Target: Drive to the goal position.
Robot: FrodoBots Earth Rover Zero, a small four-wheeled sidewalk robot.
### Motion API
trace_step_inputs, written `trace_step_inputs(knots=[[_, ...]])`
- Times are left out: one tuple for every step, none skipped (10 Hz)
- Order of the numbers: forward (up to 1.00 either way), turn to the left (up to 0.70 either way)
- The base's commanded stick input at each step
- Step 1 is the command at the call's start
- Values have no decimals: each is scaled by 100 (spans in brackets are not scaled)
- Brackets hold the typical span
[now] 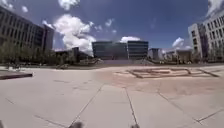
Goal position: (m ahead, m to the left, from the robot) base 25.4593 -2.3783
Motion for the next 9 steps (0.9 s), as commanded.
trace_step_inputs(knots=[[70,0],[70,0],[70,0],[70,0],[70,0],[70,-4],[70,-21],[70,-28],[70,-24]])
